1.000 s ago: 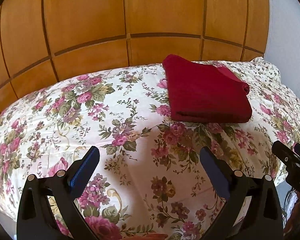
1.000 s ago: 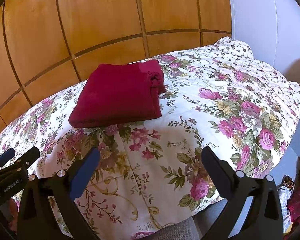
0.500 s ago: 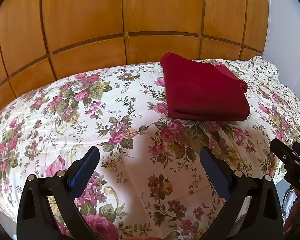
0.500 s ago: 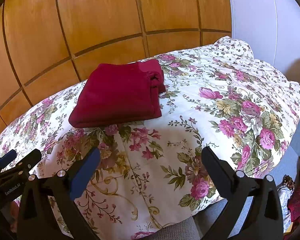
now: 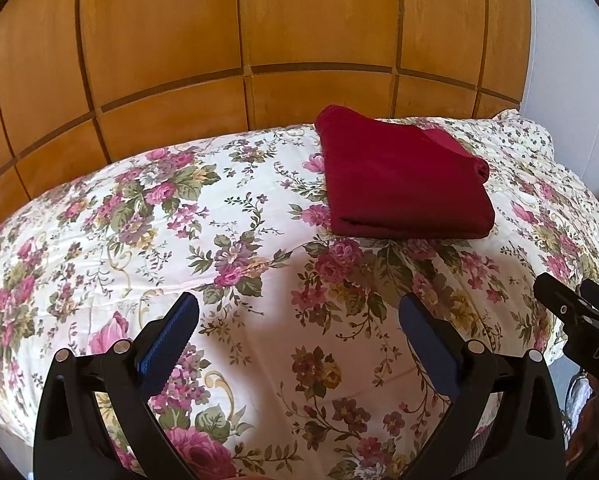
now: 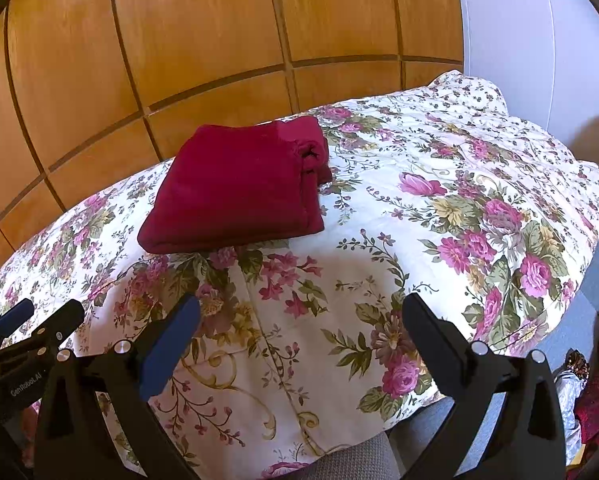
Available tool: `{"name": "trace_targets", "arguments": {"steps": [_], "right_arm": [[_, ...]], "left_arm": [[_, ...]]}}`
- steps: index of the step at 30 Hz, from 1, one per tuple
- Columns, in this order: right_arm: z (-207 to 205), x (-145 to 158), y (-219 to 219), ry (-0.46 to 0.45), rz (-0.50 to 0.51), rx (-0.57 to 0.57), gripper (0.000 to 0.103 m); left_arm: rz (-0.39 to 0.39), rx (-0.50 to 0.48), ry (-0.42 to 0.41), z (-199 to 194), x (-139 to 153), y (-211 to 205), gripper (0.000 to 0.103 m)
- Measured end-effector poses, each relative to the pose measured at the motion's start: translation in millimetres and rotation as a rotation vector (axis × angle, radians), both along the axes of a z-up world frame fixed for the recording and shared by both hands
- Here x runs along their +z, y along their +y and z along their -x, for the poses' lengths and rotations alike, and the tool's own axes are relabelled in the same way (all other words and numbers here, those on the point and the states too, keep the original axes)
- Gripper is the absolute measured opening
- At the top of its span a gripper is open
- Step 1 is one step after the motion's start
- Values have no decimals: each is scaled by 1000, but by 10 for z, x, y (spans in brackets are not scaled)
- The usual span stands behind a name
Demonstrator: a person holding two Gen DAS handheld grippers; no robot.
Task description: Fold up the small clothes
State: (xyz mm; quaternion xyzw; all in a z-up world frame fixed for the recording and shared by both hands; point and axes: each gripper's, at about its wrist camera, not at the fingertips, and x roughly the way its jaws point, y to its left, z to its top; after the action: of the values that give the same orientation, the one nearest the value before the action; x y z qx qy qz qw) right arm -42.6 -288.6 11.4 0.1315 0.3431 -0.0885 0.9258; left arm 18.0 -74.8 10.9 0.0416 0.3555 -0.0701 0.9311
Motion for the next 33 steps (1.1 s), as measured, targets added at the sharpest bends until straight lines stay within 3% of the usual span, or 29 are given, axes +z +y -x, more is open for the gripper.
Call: {"name": "trace_targets", "arguments": {"steps": [23, 33], "right_arm": [[1, -3, 20, -6, 12, 18, 101], [-10, -7, -48, 2, -1, 16, 101]], "left_arm": [[35, -12, 35, 0, -19, 16, 99], [20, 1, 11, 21, -21, -7, 99]]}}
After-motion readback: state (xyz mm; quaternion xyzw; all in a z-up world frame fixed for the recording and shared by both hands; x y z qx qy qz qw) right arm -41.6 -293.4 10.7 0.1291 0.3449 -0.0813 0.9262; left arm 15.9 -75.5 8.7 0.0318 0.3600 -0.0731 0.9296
